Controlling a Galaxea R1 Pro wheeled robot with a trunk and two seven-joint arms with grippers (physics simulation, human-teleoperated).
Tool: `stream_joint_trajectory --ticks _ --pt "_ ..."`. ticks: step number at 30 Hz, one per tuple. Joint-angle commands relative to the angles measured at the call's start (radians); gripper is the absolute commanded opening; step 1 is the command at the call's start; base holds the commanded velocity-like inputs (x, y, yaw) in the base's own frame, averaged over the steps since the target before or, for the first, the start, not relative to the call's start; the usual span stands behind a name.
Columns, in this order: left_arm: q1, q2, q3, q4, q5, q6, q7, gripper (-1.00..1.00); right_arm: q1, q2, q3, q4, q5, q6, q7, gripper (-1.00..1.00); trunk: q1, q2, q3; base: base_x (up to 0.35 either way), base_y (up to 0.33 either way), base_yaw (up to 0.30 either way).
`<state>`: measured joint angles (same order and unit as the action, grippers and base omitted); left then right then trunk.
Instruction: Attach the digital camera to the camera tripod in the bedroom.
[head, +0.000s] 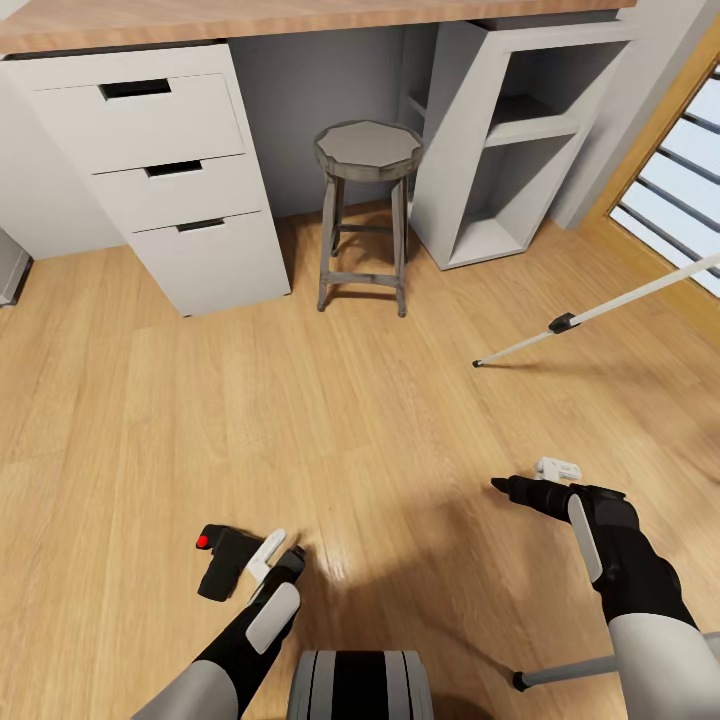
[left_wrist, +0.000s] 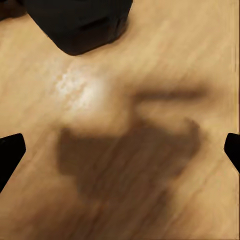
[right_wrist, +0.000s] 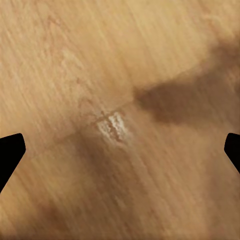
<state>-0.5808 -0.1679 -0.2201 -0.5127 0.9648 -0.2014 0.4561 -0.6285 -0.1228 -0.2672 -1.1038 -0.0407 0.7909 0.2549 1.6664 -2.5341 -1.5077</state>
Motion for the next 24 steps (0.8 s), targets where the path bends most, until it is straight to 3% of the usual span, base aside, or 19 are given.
stream_joint_trajectory --ticks 1,3,5,15,24 --pt "-0.001 0.002 -0.008 -0.001 0.010 -0.007 -0.005 1.00 0.000 0.000 -0.001 -0.001 -0.004 0.005 0.002 1.00 0.000 0.000 -0.001 0.000 0.000 0.000" --pt "-0.001 0.004 -0.007 -0.005 0.009 -0.007 -0.055 1.00 0.000 0.000 -0.001 -0.001 -0.004 0.005 0.001 1.00 0.000 0.000 -0.001 0.000 0.000 0.000" --pt "-0.001 0.005 -0.007 -0.006 0.008 -0.007 -0.063 1.00 0.000 0.000 -0.001 -0.001 -0.004 0.005 0.001 1.00 0.000 0.000 -0.001 0.000 0.000 0.000" --pt "-0.001 0.009 -0.004 -0.007 0.008 -0.011 -0.082 1.00 0.000 0.002 -0.001 0.001 -0.004 0.004 0.001 1.00 0.000 0.000 -0.001 0.000 0.000 0.000" --pt "-0.001 0.011 -0.004 0.002 0.008 -0.082 -0.083 1.00 0.000 0.000 -0.001 0.001 -0.005 0.004 0.003 1.00 0.000 0.000 -0.001 0.000 0.000 0.000"
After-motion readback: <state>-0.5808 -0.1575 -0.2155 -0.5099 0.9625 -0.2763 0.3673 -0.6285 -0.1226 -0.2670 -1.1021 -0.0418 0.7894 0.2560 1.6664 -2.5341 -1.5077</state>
